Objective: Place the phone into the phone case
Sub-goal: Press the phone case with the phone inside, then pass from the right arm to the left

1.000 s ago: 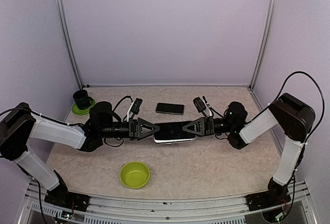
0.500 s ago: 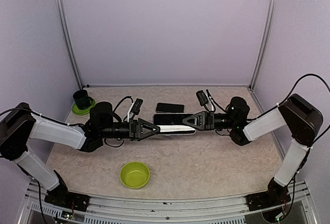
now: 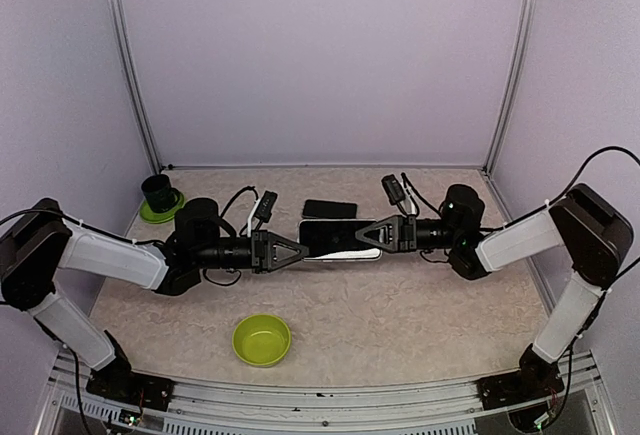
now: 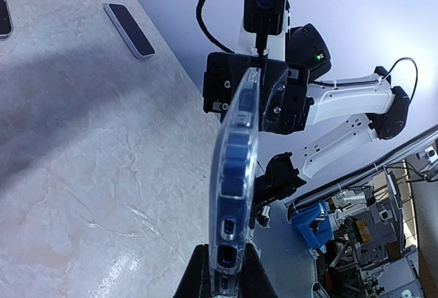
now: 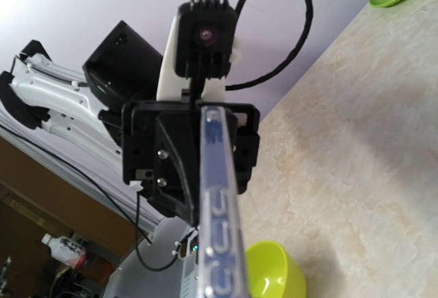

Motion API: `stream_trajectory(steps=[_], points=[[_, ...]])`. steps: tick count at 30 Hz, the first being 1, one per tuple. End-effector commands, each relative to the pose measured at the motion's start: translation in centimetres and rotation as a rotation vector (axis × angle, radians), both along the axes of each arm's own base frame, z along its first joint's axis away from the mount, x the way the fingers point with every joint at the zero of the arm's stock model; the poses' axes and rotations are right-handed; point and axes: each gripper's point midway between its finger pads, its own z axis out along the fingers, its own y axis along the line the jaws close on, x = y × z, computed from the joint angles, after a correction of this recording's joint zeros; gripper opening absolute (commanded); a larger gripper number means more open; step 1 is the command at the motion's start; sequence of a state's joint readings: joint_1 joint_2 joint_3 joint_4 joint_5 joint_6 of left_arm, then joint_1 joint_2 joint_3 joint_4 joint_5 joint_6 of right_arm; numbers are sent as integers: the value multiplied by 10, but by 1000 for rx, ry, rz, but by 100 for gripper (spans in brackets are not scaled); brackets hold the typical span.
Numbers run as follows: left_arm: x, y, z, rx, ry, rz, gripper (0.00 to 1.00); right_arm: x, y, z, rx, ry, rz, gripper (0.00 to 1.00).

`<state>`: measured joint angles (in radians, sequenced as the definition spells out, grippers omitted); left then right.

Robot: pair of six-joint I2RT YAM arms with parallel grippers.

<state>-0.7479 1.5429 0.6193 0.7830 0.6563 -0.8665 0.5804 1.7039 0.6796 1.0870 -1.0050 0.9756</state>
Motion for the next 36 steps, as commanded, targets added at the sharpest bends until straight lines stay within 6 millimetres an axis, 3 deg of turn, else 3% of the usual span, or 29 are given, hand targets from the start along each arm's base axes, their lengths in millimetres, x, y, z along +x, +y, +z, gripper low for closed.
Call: stream_trajectory(steps=[1, 3, 7, 10, 23, 27, 36], points=[[5, -3, 7, -12, -8, 27, 0, 2, 5, 20, -4, -125, -26, 0], [6, -1, 5, 6, -21, 31, 0, 3, 5, 18, -32, -133, -33, 0], [8, 4, 0, 68, -46, 43, 42, -1, 4, 24, -65, -187, -9, 0], [11, 12, 3, 102, -80, 67, 55, -8, 3, 31, -83, -220, 29, 0], [19, 37, 54, 176, -316, 89, 72, -40, -10, 45, -132, -308, 136, 0], [21, 36, 67, 201, -378, 71, 79, -49, -16, 51, -144, -335, 152, 0], [11, 20, 76, 228, -431, -49, 81, -60, -20, 52, -137, -337, 187, 0]])
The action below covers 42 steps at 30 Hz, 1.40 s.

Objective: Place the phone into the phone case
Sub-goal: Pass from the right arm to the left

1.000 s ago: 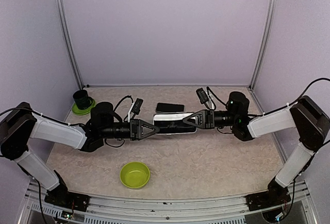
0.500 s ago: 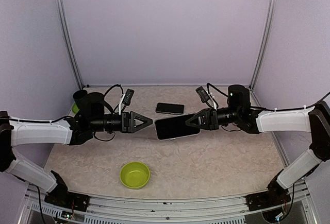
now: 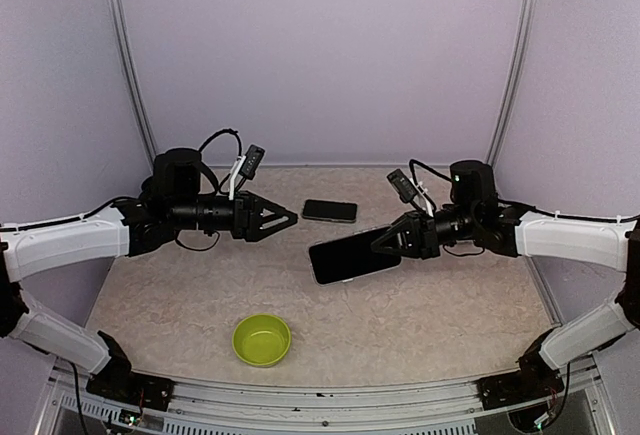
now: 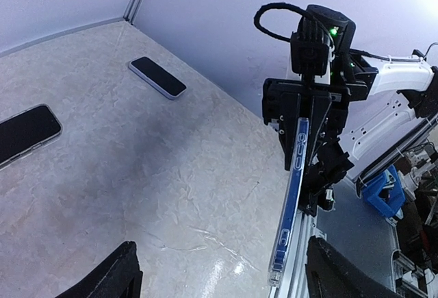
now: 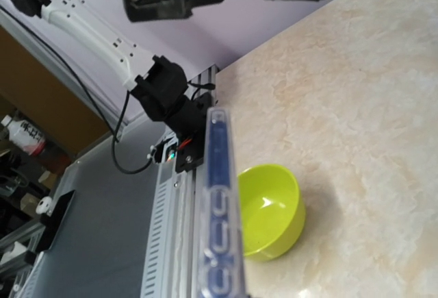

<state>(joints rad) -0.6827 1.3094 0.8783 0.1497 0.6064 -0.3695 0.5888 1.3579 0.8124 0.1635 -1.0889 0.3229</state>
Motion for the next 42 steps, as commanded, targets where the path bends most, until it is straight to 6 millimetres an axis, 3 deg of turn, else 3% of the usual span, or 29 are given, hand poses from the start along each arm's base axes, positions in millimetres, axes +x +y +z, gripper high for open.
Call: stream_trajectory(steps=[1, 3, 9, 11, 23, 34, 42], points=[[-9, -10, 6, 47, -52, -86, 81, -11, 1, 20, 44, -52, 67, 0], [-12, -14, 12, 56, -77, -109, 92, -12, 3, 18, 43, -48, 76, 0], [-18, -23, 14, 88, -95, -161, 94, -18, 10, 16, 37, -51, 113, 0], [-23, -28, 10, 107, -91, -191, 99, -22, 15, 12, 22, -49, 130, 0], [-44, -48, -22, 247, -88, -301, 99, -36, 33, -4, -27, -61, 190, 0], [-74, -62, -40, 247, -27, -438, 98, -40, 44, -10, -32, -58, 222, 0], [-88, -70, -53, 259, -10, -514, 87, -40, 44, -11, -28, -56, 228, 0]])
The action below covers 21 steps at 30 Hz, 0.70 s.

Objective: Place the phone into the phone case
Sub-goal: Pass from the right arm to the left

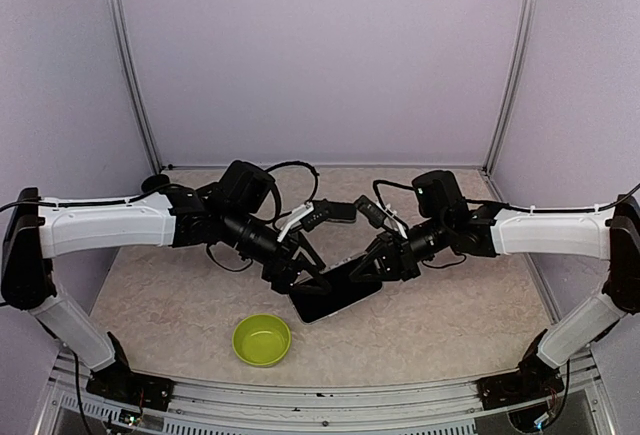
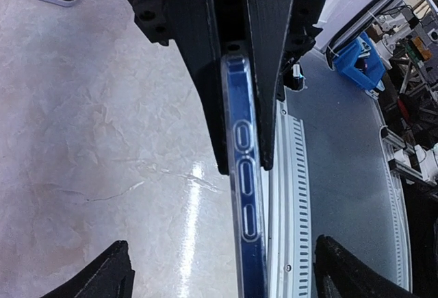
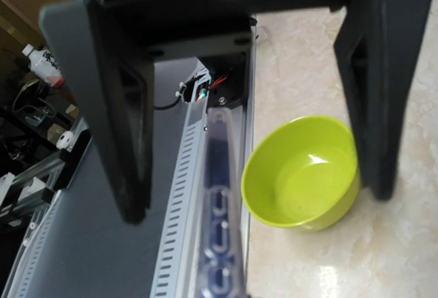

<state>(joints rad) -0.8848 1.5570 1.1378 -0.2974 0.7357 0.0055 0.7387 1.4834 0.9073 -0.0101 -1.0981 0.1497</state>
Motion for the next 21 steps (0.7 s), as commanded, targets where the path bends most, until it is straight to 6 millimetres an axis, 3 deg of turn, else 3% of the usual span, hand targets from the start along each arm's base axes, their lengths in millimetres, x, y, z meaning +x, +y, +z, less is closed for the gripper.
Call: stream_trajectory(steps=[1, 6, 15, 18, 21], points=[[-10, -8, 7, -23, 4, -66, 85, -1, 7, 18, 60, -47, 36, 0], [-15, -11, 4, -23, 23, -89, 65, 0, 8, 17, 58, -43, 36, 0], [-19, -13, 4, -36, 36, -104, 7, 2, 9, 12, 47, -39, 26, 0], [-19, -14, 5, -41, 36, -102, 0, 3, 9, 12, 44, -44, 18, 9], [-18, -14, 7, -48, 30, -96, 0, 5, 9, 12, 39, -53, 5, 30]])
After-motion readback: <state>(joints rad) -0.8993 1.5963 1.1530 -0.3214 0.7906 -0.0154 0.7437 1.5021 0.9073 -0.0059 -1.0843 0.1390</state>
